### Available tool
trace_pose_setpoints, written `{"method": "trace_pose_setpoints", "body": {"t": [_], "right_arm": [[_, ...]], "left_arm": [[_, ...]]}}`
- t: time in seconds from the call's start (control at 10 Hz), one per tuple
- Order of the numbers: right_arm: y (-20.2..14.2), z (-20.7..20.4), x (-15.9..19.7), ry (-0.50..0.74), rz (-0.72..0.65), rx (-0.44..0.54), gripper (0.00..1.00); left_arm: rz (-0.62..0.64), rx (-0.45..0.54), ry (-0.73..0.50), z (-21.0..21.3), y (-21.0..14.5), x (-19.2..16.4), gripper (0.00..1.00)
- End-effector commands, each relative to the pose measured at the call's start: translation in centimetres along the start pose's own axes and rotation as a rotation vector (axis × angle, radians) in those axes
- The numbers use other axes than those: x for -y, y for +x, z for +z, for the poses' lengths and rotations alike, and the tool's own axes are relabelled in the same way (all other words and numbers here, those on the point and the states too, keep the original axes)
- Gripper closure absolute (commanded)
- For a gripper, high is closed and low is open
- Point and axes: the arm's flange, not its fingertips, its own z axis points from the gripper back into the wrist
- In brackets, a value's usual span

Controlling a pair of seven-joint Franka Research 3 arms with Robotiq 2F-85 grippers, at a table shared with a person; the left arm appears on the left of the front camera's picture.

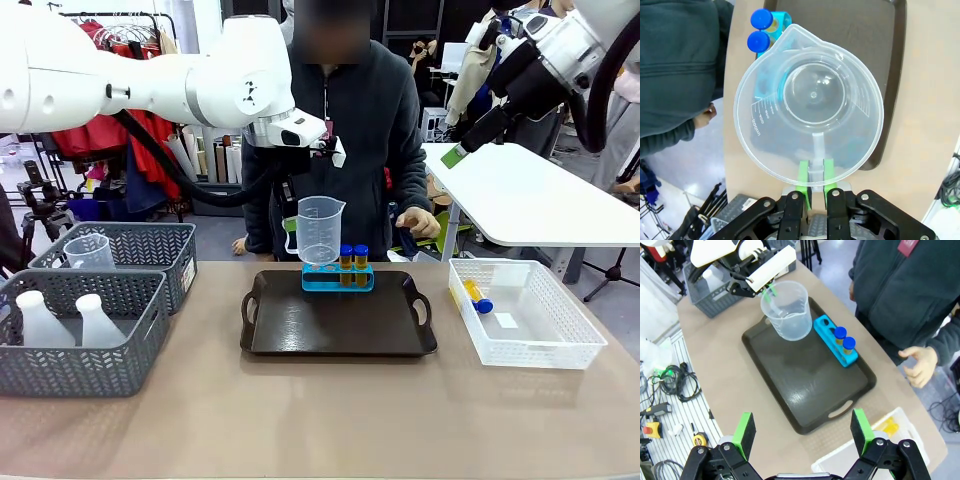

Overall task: Prepare the laboratory tools.
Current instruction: Pick up one Large Measuring Cup and place it on the Handle tray.

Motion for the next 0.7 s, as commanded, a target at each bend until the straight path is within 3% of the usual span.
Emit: {"method": "trace_pose_setpoints", "body": {"t": [0.0,0.1,0.3,0.6], "right_arm": [[0.0,0.2,0.0,0.006,0.003,0.004,0.00],[0.0,0.2,0.0,0.006,0.003,0.004,0.00],[0.0,0.2,0.0,0.006,0.003,0.004,0.00],[0.0,0.2,0.0,0.006,0.003,0.004,0.00]], "left_arm": [[0.002,-0.002,0.002,0.2,-0.3,0.0,1.00],[0.000,0.000,0.000,0.0,0.0,0.0,1.00],[-0.171,-0.060,-0.071,-2.2,2.6,0.6,1.00],[-0.276,-0.071,-0.106,-5.6,6.5,1.2,1.00]]}}
